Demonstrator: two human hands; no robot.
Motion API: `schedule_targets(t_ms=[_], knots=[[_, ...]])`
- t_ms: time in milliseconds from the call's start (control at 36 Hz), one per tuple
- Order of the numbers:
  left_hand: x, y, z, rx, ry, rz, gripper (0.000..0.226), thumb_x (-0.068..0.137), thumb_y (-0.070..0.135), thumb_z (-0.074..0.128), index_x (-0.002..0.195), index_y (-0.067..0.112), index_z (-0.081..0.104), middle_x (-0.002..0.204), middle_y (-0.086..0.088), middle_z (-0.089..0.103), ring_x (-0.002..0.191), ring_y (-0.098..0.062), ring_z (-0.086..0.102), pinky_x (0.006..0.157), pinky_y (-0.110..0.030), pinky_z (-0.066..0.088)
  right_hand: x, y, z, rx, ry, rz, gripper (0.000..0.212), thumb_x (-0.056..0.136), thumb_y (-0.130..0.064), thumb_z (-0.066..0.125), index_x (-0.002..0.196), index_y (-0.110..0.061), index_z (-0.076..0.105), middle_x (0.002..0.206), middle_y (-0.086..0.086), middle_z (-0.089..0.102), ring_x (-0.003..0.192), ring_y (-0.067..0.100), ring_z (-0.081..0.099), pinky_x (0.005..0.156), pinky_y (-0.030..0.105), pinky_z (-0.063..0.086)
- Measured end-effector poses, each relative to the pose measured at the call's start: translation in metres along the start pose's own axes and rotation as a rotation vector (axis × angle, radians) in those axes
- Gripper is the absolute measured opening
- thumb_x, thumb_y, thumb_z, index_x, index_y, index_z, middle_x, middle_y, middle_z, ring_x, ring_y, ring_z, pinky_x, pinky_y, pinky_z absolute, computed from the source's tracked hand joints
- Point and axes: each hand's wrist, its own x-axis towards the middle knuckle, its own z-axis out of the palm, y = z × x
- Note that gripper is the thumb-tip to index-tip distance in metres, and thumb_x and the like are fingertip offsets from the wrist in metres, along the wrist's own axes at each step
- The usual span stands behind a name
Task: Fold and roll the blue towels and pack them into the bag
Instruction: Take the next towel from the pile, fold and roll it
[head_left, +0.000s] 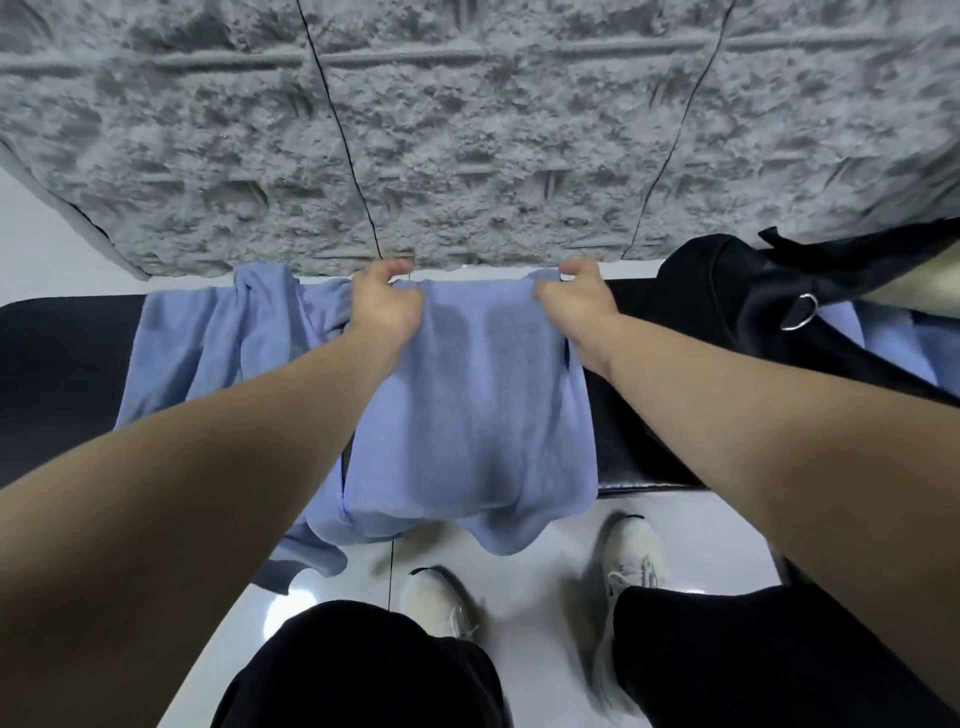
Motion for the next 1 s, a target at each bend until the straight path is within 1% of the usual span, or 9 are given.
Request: schedule_targets(t_ms=[111,250,361,444,500,667,806,917,1000], knots=[[-0.023,-0.005,-0.004,0.058,-0.039,0.042,0.032,0.09,0.017,0.056,0.121,0.024,0.058,0.132,-0.004,0.051,0.085,-0.019,0.059,0.066,-0.023,0.042,-0.022,0.011,-0.001,-0.069,-0.022,0.002,0.058,0.084,-0.024,0.06,0.139,-0.022,0.041,0.133,0.002,0.049,0.116,0.023,0.053,0.095,0.036,0.049],[-0.054,-0.021,-0.014,-0.013,-0.017,-0.046,0.043,0.088,0.014,0.061,0.129,0.016,0.049,0.131,-0.005,0.051,0.081,-0.013,0.052,0.066,-0.026,0.042,-0.058,0.033,-0.011,-0.075,-0.121,0.043,0.047,0.085,-0.019,0.063,0.12,-0.022,0.031,0.107,0.003,0.055,0.085,0.018,0.057,0.087,0.039,0.054],[-0.085,-0.026,-0.03,-0.079,-0.033,-0.153,0.056,0.093,0.012,0.059,0.143,0.012,0.034,0.093,0.007,0.05,0.07,-0.007,0.047,0.059,-0.024,0.039,-0.09,0.044,-0.021,-0.114,-0.203,0.098,0.054,0.084,-0.021,0.066,0.124,-0.015,0.03,0.098,0.002,0.054,0.083,0.015,0.057,0.075,0.033,0.052],[-0.106,-0.031,-0.043,-0.039,-0.083,-0.209,0.015,0.09,0.011,0.06,0.098,0.017,0.049,0.072,0.002,0.038,0.059,-0.014,0.036,0.059,-0.027,0.03,-0.112,0.049,-0.03,-0.143,-0.295,0.172,0.037,0.083,-0.019,0.068,0.108,-0.01,0.043,0.091,0.003,0.059,0.071,0.011,0.061,0.055,0.025,0.047],[-0.111,-0.037,-0.052,-0.001,-0.135,-0.246,0.03,0.086,0.012,0.062,0.069,0.017,0.038,0.066,-0.006,0.036,0.06,-0.022,0.037,0.059,-0.031,0.028,-0.124,0.051,-0.038,-0.192,-0.384,0.2,0.019,0.082,-0.016,0.067,0.098,-0.01,0.057,0.087,0.002,0.064,0.068,0.01,0.061,0.051,0.023,0.045],[-0.14,-0.035,-0.071,0.126,-0.368,-0.299,0.01,0.088,0.018,0.066,0.094,0.011,0.063,0.102,-0.011,0.069,0.095,-0.026,0.066,0.09,-0.041,0.053,-0.149,0.061,-0.056,-0.431,-0.498,0.212,0.03,0.082,-0.019,0.067,0.109,-0.006,0.068,0.084,0.005,0.056,0.076,0.018,0.049,0.061,0.027,0.038],[-0.157,-0.027,-0.075,0.079,-0.286,-0.141,0.014,0.102,0.028,0.047,0.089,0.024,0.051,0.096,-0.003,0.063,0.082,-0.022,0.06,0.069,-0.036,0.049,-0.162,0.065,-0.073,-0.247,-0.428,0.113,0.021,0.091,-0.021,0.054,0.109,-0.015,0.063,0.099,-0.003,0.065,0.08,0.012,0.057,0.063,0.023,0.043],[-0.168,-0.012,-0.077,-0.077,-0.194,-0.052,0.011,0.103,0.033,0.045,0.1,0.025,0.052,0.103,-0.003,0.063,0.089,-0.024,0.061,0.073,-0.043,0.052,-0.161,0.069,-0.085,-0.072,-0.238,0.051,0.015,0.093,-0.025,0.057,0.106,-0.018,0.058,0.112,0.007,0.066,0.101,0.024,0.063,0.089,0.041,0.054],[-0.176,-0.004,-0.076,-0.23,-0.176,-0.123,0.008,0.1,0.031,0.051,0.107,0.026,0.052,0.114,-0.005,0.064,0.098,-0.024,0.063,0.084,-0.046,0.055,-0.166,0.068,-0.096,0.044,-0.224,0.105,0.017,0.091,-0.025,0.061,0.104,-0.015,0.057,0.11,0.009,0.066,0.103,0.029,0.064,0.083,0.039,0.052]])
